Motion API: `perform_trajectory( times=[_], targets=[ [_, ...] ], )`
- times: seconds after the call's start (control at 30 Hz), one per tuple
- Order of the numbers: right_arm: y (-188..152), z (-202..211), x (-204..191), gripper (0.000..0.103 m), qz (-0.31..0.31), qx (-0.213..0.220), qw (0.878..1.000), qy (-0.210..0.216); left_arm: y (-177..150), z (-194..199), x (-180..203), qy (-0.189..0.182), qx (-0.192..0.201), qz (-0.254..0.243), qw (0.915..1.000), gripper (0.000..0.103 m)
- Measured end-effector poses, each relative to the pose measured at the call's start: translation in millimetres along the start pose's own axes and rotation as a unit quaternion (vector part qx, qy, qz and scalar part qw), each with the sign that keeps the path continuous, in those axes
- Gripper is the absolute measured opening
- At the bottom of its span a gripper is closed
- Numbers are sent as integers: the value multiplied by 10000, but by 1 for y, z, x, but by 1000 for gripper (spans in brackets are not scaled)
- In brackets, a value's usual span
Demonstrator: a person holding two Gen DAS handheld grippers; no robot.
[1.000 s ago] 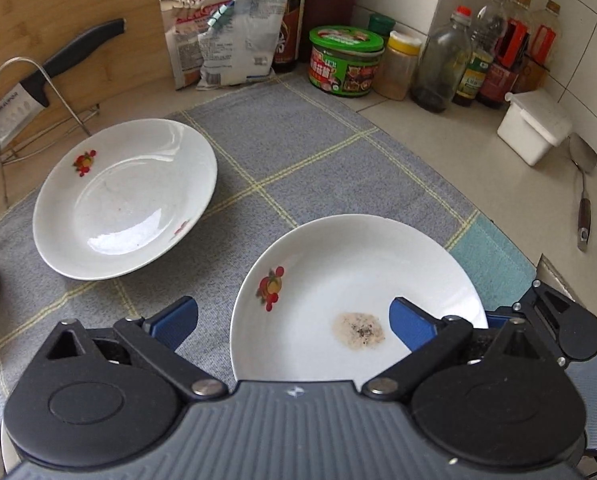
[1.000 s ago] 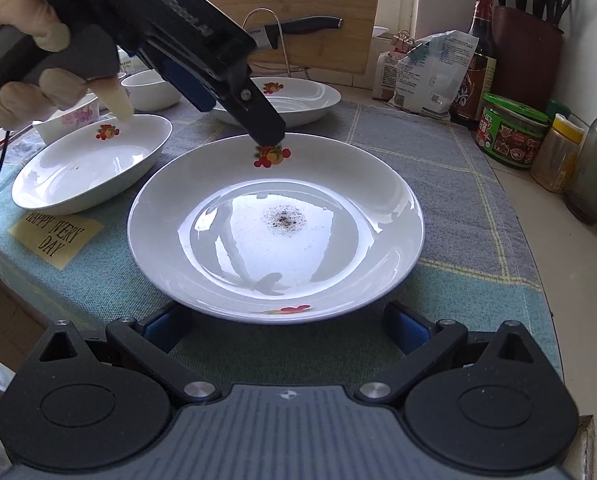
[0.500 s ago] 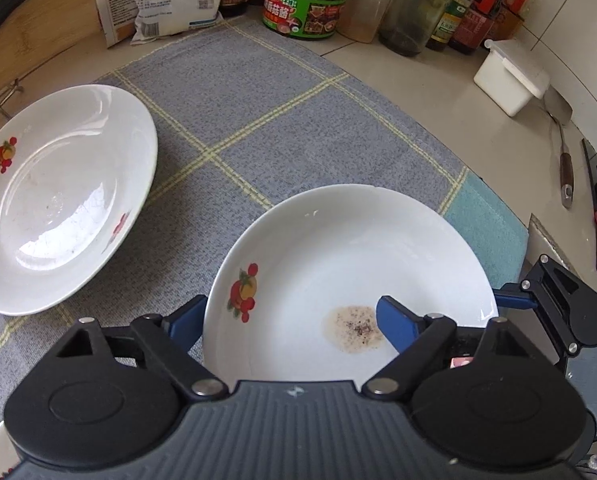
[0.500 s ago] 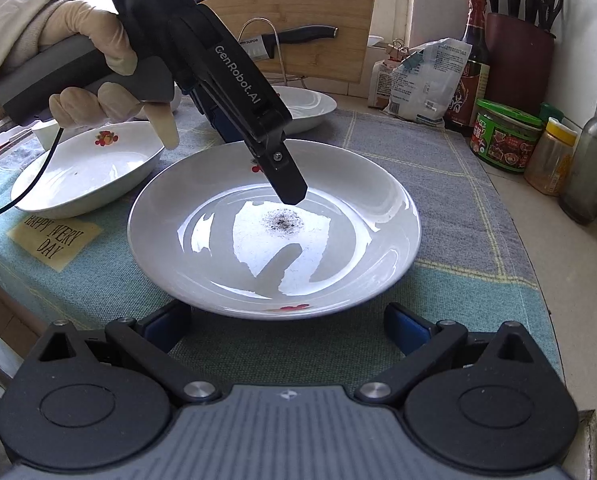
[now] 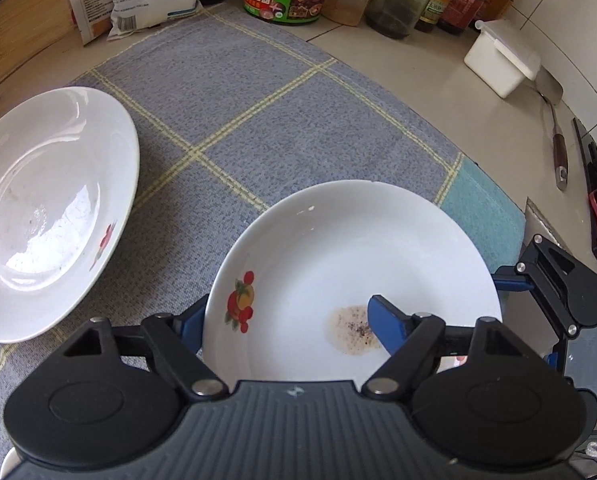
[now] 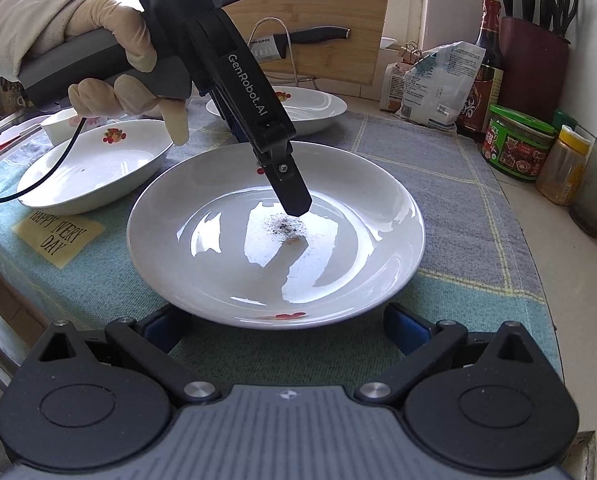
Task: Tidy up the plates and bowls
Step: 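Lift the stained plate with the left tool and carry it toward the wall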
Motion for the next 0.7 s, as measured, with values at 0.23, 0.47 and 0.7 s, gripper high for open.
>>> perform_trajectory(
  times=[0.23,0.47,0.7],
  targets=[
    [3,-3,0,103,134,-56,9998,133,2,-2,1,-18,-86,-124,9999,80],
    [7,-6,0,103,180,-159,9996,161,3,-3,2,-18,-149,-244,9996,80],
    [12,-6,-3,103,259,-266,9992,157,3,-3,2,-31,-179,-278,9994,80]
  ],
)
Point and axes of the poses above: each gripper's, at about its wrist camera, not at the fingertips, and z roughly against the way its jaws point, x to its right, y to its top, the point moved 2 cm from there along -z, roughly the way its jaws point, and after that the axes turned 8 degrees about -y, right-handed, at the moved point
